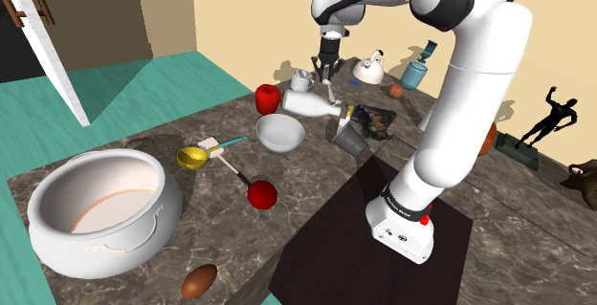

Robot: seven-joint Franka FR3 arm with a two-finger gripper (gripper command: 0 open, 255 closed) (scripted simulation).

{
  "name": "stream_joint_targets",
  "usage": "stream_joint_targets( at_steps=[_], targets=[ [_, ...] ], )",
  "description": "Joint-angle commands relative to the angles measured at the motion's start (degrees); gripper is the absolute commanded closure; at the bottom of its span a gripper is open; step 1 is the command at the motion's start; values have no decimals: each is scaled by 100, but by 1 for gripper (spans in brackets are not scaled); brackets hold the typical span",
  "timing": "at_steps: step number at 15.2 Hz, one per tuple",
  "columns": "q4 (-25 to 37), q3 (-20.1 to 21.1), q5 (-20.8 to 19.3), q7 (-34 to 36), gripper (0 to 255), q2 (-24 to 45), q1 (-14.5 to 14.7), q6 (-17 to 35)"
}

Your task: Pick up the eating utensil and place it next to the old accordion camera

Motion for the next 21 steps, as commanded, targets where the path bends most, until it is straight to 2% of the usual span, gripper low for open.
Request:
stream_joint_targets(
  at_steps=[1, 5, 21],
  targets=[
    [594, 0, 155, -195, 255, 455, -168, -172],
    [2065, 38, 436, -526, 255, 1442, -619, -705],
    [1659, 181, 641, -600, 255, 1999, -690, 230]
  ],
)
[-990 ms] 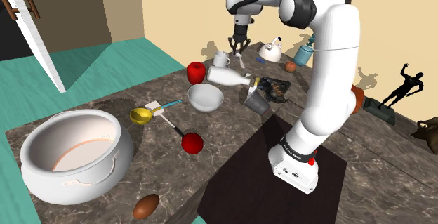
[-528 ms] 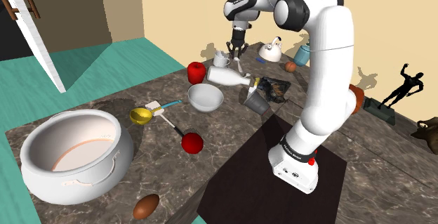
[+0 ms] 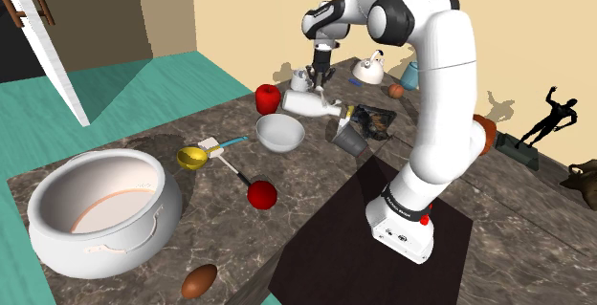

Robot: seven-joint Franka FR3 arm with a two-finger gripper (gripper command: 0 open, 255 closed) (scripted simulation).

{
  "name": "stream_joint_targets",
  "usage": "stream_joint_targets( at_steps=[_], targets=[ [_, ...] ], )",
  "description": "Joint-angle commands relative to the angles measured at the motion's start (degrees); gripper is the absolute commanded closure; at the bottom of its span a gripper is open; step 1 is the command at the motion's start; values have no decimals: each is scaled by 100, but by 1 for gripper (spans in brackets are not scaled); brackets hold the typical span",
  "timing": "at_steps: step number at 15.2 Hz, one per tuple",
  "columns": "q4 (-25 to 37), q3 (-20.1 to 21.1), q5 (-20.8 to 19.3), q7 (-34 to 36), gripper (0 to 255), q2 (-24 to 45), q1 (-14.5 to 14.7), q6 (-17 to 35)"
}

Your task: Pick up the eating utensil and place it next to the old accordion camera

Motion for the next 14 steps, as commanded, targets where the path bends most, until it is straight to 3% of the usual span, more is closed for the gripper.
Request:
stream_joint_targets(
  at_steps=[1, 14],
  targets=[
    [-43, 19, 30, -19, 255, 83, -17, 125],
    [-92, 165, 218, -85, 255, 666, -115, 740]
  ],
)
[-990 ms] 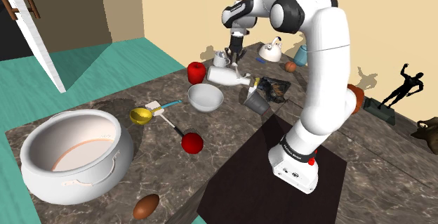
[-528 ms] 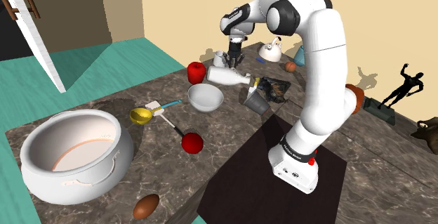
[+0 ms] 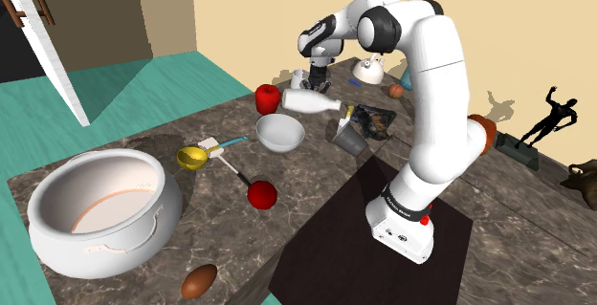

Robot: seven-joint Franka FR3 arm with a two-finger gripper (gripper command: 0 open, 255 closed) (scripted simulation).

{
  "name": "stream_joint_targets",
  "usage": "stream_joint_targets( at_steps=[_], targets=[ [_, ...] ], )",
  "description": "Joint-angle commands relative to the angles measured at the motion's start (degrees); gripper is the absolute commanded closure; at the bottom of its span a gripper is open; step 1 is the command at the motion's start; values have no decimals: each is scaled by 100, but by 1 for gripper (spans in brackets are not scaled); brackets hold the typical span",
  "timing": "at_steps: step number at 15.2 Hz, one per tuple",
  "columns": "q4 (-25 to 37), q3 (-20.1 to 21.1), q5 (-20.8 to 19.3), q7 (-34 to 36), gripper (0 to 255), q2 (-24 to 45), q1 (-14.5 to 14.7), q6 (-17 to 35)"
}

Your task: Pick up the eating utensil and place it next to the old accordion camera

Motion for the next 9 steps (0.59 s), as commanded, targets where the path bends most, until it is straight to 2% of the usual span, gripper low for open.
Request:
stream_joint_targets(
  at_steps=[1, 7, 8, 9],
  targets=[
    [10, 11, 13, -6, 255, 43, -9, 33],
    [10, 11, 13, -6, 255, 43, -10, 33],
    [11, 11, 13, -6, 0, 43, -10, 33],
    [11, 11, 13, -6, 0, 43, -10, 33]
  ],
)
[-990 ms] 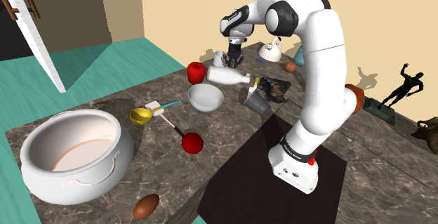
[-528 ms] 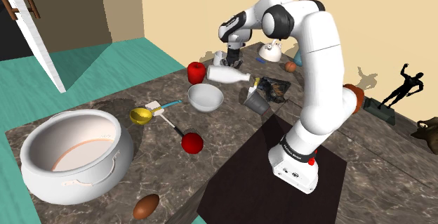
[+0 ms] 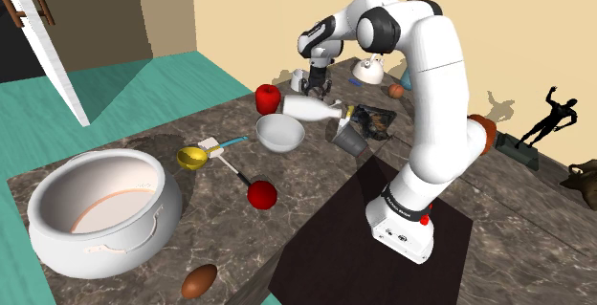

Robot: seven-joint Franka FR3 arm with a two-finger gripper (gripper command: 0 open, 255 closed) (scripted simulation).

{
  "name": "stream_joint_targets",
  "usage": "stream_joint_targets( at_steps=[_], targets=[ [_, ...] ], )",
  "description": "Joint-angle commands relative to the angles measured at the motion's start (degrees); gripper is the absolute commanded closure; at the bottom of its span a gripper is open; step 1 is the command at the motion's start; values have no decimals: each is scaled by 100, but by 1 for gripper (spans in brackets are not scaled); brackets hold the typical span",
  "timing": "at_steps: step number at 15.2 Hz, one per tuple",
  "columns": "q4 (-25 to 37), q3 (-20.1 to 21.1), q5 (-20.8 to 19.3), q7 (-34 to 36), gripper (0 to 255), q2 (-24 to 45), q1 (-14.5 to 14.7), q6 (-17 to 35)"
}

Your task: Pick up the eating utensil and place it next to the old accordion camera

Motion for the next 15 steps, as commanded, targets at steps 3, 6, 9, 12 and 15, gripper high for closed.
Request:
stream_joint_targets(
  at_steps=[3, 6, 9, 12, 15],
  targets=[
    [0, 0, 0, 0, 0, 0, 0, 0],
    [170, -45, -61, 40, 0, -146, 16, -310],
    [354, -79, -111, 73, 0, -256, 23, -598],
    [354, -79, -111, 73, 0, -257, 23, -598],
    [354, -79, -111, 73, 0, -256, 23, -598]
  ],
)
